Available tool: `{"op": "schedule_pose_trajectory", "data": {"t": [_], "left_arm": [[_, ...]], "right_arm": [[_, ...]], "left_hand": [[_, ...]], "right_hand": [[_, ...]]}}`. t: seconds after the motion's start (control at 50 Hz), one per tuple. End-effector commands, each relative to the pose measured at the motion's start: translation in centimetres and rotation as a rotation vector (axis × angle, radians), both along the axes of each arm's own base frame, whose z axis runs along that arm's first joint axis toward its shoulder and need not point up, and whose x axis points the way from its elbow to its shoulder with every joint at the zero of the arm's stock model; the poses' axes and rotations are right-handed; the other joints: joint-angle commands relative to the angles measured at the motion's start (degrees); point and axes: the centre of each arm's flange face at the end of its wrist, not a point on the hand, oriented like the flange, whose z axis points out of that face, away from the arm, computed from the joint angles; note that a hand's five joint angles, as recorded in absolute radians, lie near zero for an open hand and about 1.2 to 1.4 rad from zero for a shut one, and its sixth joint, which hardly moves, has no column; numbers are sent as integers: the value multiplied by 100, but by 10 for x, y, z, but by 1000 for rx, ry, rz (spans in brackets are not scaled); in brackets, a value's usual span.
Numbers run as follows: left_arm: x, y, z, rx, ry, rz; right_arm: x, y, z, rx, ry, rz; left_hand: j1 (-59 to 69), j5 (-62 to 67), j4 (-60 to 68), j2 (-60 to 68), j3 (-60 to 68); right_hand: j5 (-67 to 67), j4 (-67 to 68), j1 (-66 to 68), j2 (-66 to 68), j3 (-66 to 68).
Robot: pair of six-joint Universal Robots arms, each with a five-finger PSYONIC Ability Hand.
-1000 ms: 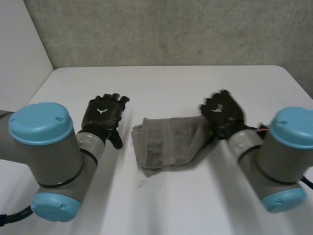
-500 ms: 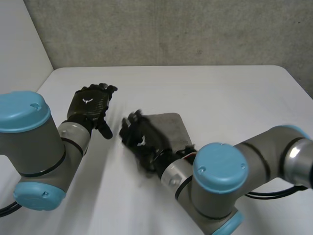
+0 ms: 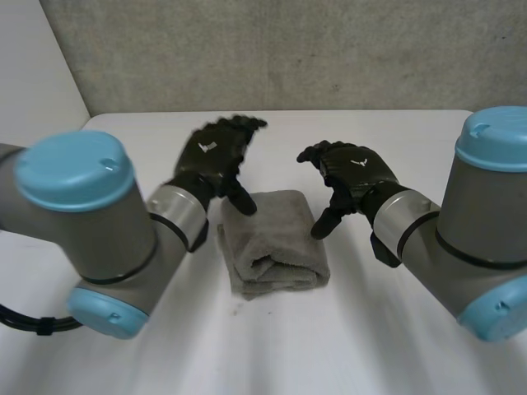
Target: Fold the laundry
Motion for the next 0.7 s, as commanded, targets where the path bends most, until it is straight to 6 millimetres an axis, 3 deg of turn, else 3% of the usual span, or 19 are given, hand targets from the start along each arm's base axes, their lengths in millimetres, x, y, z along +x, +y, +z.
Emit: {"op": "schedule_pose_trajectory", "data": {"t": [0.02,0.18,0.22,0.4,0.46,0.52,0.56,0.58,0.62,0.64,0.68,0.7], "left_arm": [[-6,-3,-46,86,-82,7],[11,-11,-79,155,-153,94],[17,-11,-90,184,-186,105],[25,-2,-100,162,-306,84],[25,-1,-92,125,-323,80],[23,-2,-74,76,-308,77],[22,-5,-48,20,-264,84],[22,-5,-48,20,-263,84],[21,-6,-7,-58,-204,94],[21,-6,-7,-58,-204,94],[25,-7,33,-117,-155,113],[25,-7,34,-118,-155,113]], "right_arm": [[6,-25,-35,60,25,4],[11,-33,-68,114,61,13],[16,-31,-85,149,78,44],[18,-33,-84,115,101,47],[18,-34,-75,62,133,57],[17,-35,-66,16,156,49],[11,-39,-47,-37,155,5],[11,-39,-47,-38,155,5],[6,-43,-16,-115,130,-41],[6,-43,-16,-116,130,-41],[-2,-47,20,-206,102,-88],[-2,-47,20,-206,102,-88]], "left_hand": [[186,91,204,185,188],[152,57,171,151,154],[152,57,171,151,154],[118,23,137,118,121],[85,-10,103,84,87],[85,-10,103,84,87],[68,-27,87,67,70],[68,-27,87,67,70],[51,-44,70,51,53],[51,-44,70,51,53],[34,-61,53,34,37],[34,-61,53,34,36]], "right_hand": [[-408,-333,-212,-305,-220],[-408,-333,-212,-305,-220],[-408,-333,-212,-305,-220],[-408,-333,-212,-305,-220],[-408,-333,-212,-305,-220],[-408,-333,-212,-305,-220],[-408,-333,-212,-305,-220],[-408,-333,-212,-305,-220],[-408,-333,-212,-305,-220],[-408,-333,-212,-305,-220],[-408,-333,-212,-305,-220],[-408,-333,-212,-305,-220]]}}
